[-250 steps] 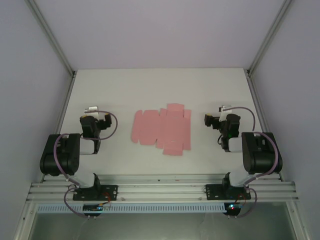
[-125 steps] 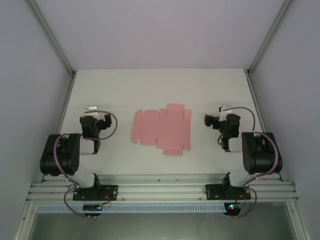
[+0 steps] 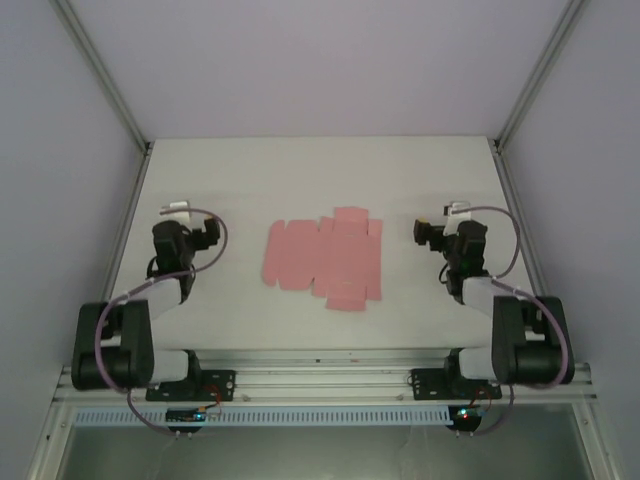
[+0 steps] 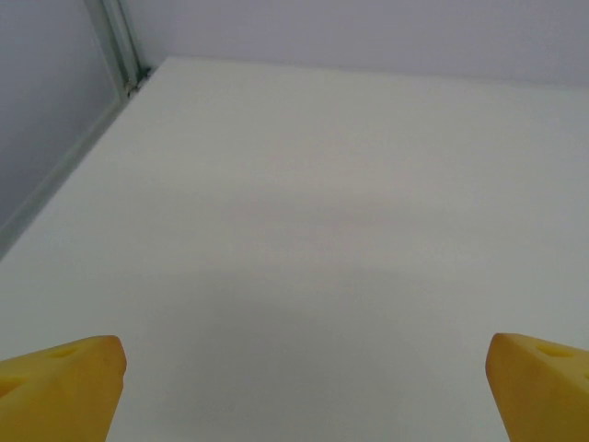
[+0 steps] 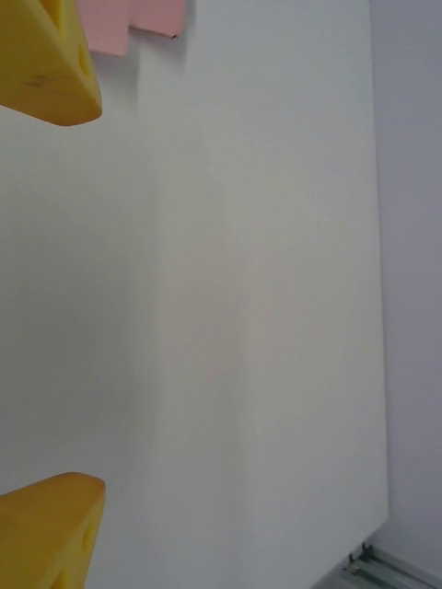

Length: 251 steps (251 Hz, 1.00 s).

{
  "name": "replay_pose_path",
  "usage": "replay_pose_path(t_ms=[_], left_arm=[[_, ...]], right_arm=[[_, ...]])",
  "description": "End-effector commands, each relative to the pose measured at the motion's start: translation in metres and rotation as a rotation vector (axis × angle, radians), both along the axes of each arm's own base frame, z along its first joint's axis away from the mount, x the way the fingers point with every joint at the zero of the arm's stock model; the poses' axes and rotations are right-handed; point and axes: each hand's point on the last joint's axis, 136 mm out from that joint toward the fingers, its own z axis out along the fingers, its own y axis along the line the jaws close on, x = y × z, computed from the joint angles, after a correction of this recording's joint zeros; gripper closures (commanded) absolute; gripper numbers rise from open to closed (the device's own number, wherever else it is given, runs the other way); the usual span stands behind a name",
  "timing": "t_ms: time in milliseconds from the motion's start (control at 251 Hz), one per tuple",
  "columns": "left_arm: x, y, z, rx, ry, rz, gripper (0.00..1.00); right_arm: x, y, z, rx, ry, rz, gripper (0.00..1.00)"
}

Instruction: Assemble paper box

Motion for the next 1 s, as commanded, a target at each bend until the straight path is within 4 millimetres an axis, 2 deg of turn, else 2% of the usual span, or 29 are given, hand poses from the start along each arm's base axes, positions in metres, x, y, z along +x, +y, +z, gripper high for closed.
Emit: replay_pose_path(t_ms=[0, 48, 116, 200, 267, 355, 435, 571, 734, 846, 998], left_arm=[[-0.014, -0.028, 0.008, -0.169, 0.105, -0.077, 0.0], [-0.02, -0.042, 0.012, -0.233, 0.141, -0.106, 0.0], [-0.026, -0.067, 0.016, -0.341, 0.203, -0.178, 0.0], [-0.032, -0.101, 0.017, -0.455, 0.305, -0.282, 0.0], [-0.037, -0.12, 0.007, -0.492, 0.409, -0.317, 0.0], [-0.042, -0.142, -0.007, -0.524, 0.532, -0.383, 0.0], [-0.041, -0.154, -0.02, -0.558, 0.613, -0.424, 0.0], [-0.039, -0.174, -0.038, -0.612, 0.721, -0.511, 0.0], [-0.034, -0.191, -0.055, -0.616, 0.778, -0.575, 0.0], [-0.033, -0.198, -0.078, -0.611, 0.851, -0.598, 0.0], [-0.033, -0.209, -0.096, -0.626, 0.921, -0.63, 0.09]], right_arm=[[-0.003, 0.015, 0.019, 0.032, 0.119, -0.017, 0.02], [-0.008, 0.027, 0.021, 0.064, 0.201, -0.018, 0.03], [-0.018, 0.054, 0.018, 0.102, 0.337, 0.027, 0.08], [-0.034, 0.102, 0.007, 0.161, 0.509, 0.137, 0.15], [-0.047, 0.138, -0.008, 0.179, 0.642, 0.237, 0.22], [-0.052, 0.168, -0.024, 0.196, 0.764, 0.287, 0.3], [-0.053, 0.189, -0.039, 0.191, 0.846, 0.347, 0.38], [-0.049, 0.205, -0.064, 0.208, 0.94, 0.377, 0.46], [-0.05, 0.197, -0.096, 0.171, 1.016, 0.315, 0.5], [-0.053, 0.192, -0.115, 0.152, 1.044, 0.301, 0.5], [-0.053, 0.194, -0.133, 0.189, 1.017, 0.334, 0.53]])
